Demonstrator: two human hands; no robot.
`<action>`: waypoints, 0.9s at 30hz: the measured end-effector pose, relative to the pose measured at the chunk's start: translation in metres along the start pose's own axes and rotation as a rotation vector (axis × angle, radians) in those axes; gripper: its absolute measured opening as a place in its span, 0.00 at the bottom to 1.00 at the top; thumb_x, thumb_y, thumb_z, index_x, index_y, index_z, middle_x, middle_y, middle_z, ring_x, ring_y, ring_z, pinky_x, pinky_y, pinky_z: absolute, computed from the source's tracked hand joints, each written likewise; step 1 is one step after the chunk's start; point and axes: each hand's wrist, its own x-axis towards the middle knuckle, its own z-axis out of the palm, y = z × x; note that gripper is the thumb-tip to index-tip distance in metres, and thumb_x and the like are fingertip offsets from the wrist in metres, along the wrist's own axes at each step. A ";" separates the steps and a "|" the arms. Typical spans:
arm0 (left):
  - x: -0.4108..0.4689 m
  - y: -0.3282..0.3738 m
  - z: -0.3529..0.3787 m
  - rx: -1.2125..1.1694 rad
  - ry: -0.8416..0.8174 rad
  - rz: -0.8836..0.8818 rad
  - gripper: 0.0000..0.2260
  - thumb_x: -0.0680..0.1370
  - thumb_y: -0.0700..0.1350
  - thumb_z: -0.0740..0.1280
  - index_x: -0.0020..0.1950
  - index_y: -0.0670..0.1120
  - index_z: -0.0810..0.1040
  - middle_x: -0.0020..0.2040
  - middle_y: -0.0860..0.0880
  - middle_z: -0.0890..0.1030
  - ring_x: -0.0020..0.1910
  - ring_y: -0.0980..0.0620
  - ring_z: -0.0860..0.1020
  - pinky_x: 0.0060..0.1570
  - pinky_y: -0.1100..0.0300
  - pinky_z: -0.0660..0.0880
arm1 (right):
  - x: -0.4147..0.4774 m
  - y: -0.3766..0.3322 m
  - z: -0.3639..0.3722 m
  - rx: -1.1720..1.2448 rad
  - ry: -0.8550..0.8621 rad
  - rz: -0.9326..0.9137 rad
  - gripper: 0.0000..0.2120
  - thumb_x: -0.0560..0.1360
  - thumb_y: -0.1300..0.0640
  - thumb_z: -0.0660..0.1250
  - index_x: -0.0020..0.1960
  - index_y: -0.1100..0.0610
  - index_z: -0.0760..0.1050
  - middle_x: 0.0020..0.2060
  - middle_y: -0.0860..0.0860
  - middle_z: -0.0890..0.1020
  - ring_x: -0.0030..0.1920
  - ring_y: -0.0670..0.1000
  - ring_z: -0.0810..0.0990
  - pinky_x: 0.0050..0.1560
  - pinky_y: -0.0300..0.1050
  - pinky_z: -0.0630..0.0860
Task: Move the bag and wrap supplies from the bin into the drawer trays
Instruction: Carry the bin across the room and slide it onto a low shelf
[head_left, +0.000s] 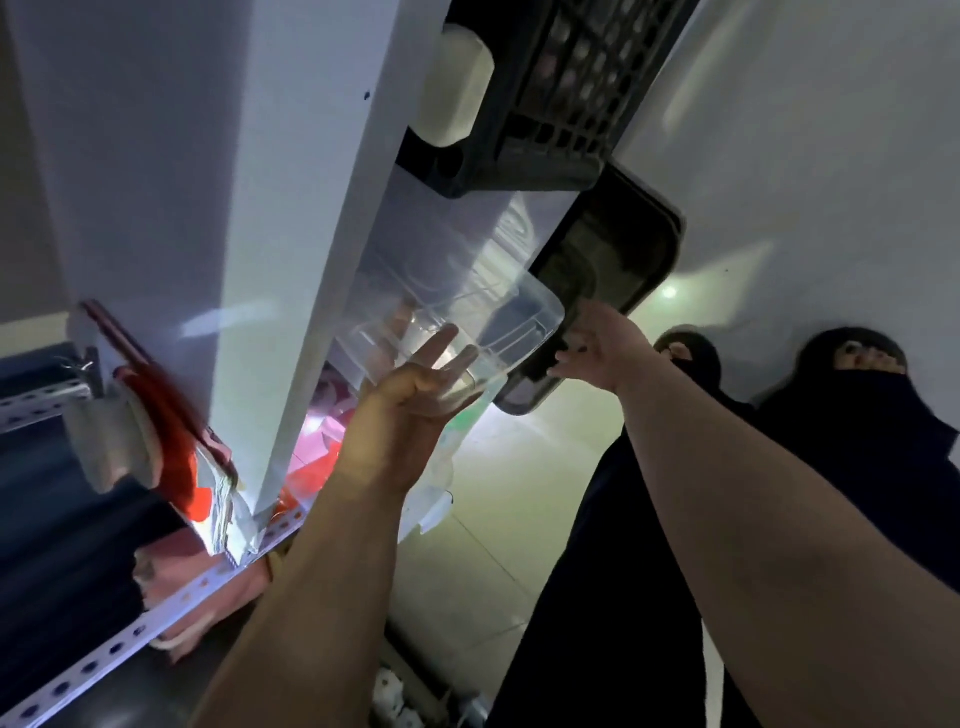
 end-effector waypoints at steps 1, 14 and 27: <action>0.001 0.000 -0.002 0.009 -0.011 0.010 0.26 0.64 0.33 0.59 0.60 0.49 0.73 0.71 0.38 0.69 0.66 0.37 0.72 0.65 0.33 0.65 | 0.011 0.002 0.002 0.038 -0.019 0.017 0.21 0.79 0.53 0.61 0.71 0.56 0.65 0.70 0.55 0.68 0.69 0.66 0.65 0.66 0.70 0.63; 0.002 -0.016 -0.026 0.087 -0.194 0.073 0.31 0.61 0.30 0.58 0.57 0.53 0.81 0.66 0.40 0.75 0.67 0.34 0.71 0.65 0.34 0.65 | 0.063 0.006 0.017 -0.087 -0.038 -0.049 0.05 0.75 0.66 0.65 0.50 0.63 0.75 0.38 0.56 0.76 0.29 0.49 0.78 0.23 0.36 0.71; -0.056 -0.095 -0.077 -0.312 -0.386 -0.063 0.44 0.63 0.28 0.59 0.77 0.52 0.56 0.75 0.35 0.60 0.72 0.30 0.60 0.65 0.26 0.55 | -0.062 -0.004 -0.044 -0.189 0.082 -0.185 0.10 0.77 0.67 0.61 0.57 0.57 0.68 0.43 0.54 0.76 0.35 0.48 0.80 0.29 0.38 0.79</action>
